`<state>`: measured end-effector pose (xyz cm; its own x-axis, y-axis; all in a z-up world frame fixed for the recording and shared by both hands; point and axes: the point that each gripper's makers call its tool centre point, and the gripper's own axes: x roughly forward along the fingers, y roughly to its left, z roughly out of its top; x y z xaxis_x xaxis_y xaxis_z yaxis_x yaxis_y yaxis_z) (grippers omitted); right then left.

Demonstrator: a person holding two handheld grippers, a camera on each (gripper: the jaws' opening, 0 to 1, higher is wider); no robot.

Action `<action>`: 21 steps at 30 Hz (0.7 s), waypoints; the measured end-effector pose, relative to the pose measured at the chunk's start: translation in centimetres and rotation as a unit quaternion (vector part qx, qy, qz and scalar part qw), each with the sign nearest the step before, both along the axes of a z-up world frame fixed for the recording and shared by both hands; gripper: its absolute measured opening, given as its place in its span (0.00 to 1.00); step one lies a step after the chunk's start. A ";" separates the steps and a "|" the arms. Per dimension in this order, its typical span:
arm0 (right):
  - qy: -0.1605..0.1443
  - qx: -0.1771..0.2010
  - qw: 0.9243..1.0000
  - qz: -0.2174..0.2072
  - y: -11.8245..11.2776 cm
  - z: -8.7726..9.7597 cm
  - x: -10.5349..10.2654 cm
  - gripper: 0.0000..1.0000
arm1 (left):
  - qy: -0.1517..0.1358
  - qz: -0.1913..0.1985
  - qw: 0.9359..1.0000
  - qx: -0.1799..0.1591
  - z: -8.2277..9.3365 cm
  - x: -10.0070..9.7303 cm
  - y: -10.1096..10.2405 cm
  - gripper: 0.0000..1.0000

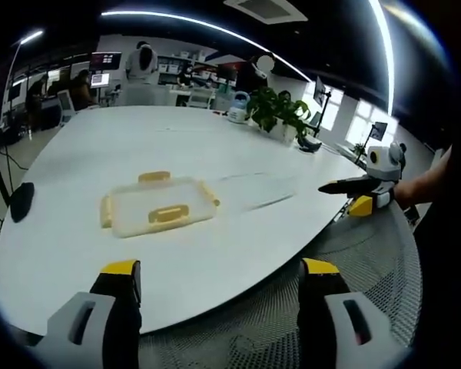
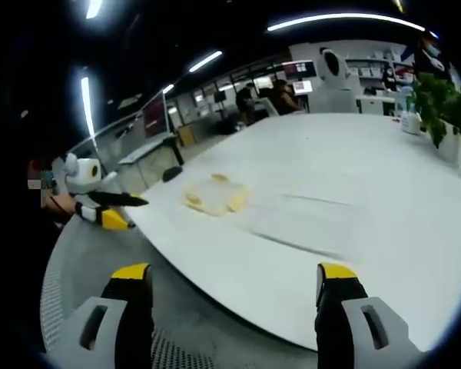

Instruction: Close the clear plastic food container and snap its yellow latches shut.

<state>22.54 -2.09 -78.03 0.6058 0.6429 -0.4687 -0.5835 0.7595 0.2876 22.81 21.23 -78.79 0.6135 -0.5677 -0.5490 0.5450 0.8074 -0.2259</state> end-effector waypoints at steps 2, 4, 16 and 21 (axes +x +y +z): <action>-0.002 -0.008 1.000 0.004 -0.1 0.0 0.0 0.88 | -0.012 -0.002 1.000 -0.001 0.3 0.2 0.0 0.83; -0.018 -0.010 1.000 0.006 0.1 0.4 0.1 0.86 | -0.004 -0.001 1.000 0.001 0.2 0.1 0.0 0.85; -0.031 -0.005 0.999 -0.007 -0.2 1.0 0.6 0.85 | 0.000 -0.004 1.000 -0.012 0.5 0.3 0.1 0.85; -0.042 0.001 0.999 -0.009 -0.1 1.9 1.4 0.85 | -0.001 -0.009 1.000 -0.011 0.6 0.2 -0.1 0.84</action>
